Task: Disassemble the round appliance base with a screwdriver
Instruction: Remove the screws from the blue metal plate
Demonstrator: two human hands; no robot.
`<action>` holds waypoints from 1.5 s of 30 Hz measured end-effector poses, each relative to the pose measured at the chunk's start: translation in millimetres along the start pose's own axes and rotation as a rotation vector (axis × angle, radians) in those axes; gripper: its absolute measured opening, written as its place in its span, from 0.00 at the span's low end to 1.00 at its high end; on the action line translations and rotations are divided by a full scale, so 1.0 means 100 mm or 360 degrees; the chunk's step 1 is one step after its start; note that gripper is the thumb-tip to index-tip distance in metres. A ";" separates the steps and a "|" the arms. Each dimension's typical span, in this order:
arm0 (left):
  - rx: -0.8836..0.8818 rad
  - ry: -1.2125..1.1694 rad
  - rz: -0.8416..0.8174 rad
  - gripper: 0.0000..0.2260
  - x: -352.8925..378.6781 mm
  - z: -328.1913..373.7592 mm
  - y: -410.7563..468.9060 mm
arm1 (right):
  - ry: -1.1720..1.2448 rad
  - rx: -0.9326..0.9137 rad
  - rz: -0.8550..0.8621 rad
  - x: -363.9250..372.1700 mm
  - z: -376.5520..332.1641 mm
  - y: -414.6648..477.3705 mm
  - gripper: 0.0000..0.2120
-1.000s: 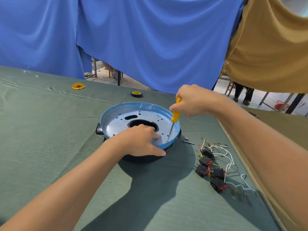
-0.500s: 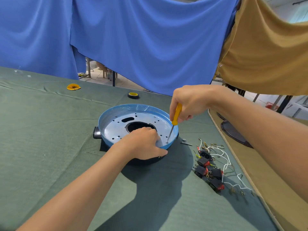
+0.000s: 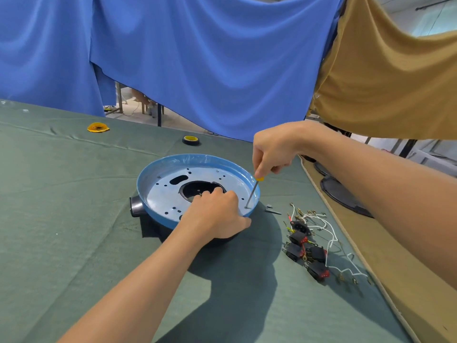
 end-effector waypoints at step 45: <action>-0.0114 0.0036 0.0017 0.19 0.01 0.01 0.01 | 0.0138 0.0286 -0.0427 0.04 -0.06 0.04 0.12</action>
Point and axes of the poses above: each hand's wrist, its own y-axis towards the middle knuckle, its own x-axis out of the palm, z = x × y, the point moved 4 cm from there along y, towards the middle knuckle, and after that the axes turned 11 degrees about -y, right-handed, at the moved point
